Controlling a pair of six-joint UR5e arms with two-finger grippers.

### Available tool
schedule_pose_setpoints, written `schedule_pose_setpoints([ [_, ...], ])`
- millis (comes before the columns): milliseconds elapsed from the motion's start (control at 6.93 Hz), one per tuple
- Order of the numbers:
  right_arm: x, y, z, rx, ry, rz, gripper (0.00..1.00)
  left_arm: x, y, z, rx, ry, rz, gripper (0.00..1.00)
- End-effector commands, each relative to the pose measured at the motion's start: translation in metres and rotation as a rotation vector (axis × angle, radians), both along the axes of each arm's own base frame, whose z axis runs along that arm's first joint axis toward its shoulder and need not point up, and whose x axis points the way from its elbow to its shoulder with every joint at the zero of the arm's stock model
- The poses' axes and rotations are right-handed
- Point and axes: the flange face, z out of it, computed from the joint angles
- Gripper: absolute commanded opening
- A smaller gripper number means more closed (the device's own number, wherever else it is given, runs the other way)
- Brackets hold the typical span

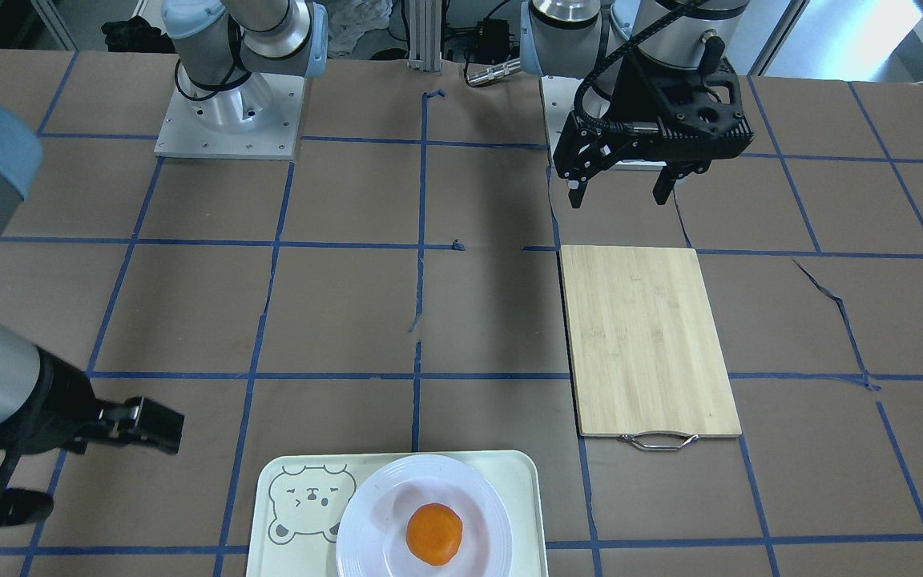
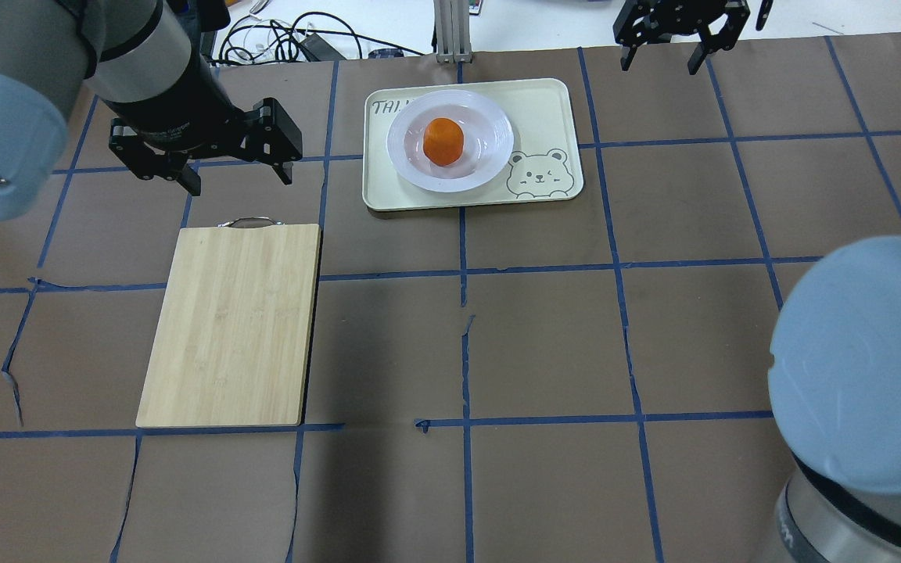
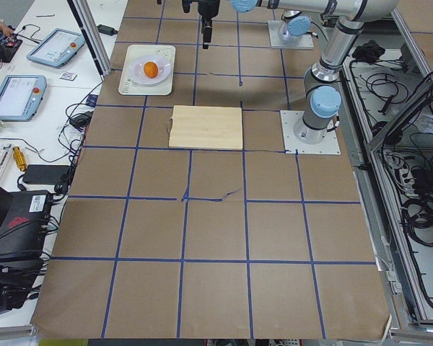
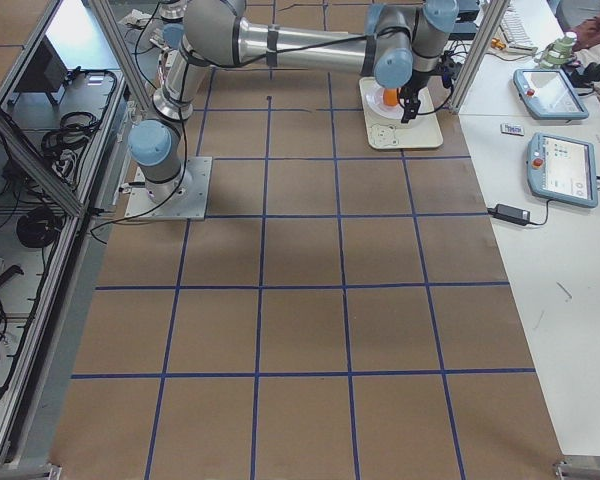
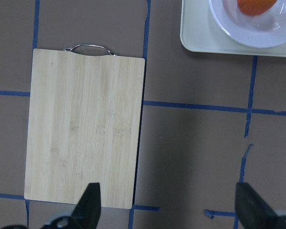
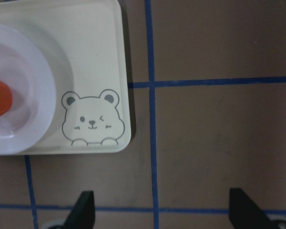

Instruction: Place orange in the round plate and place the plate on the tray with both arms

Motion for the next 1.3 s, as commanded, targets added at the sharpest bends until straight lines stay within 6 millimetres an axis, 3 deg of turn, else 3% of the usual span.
schedule_pose_setpoints([
  [0,0.065,0.081,0.074,-0.028,0.076,0.113,1.0,0.001,0.0,-0.001,0.001,0.0,0.001,1.0],
  [144,0.061,0.109,0.095,-0.046,0.081,0.111,1.0,0.001,0.0,-0.001,0.001,0.0,0.001,1.0],
  [433,0.054,0.173,0.079,0.023,0.09,0.108,1.0,0.001,0.0,0.0,-0.001,0.0,0.001,1.0],
  [577,0.053,0.183,0.069,0.002,0.091,0.106,1.0,0.001,0.0,-0.001,0.001,0.0,0.001,1.0],
  [1155,0.035,0.168,0.085,-0.152,0.099,0.132,1.0,0.002,-0.001,-0.001,0.001,-0.006,-0.017,1.0],
])
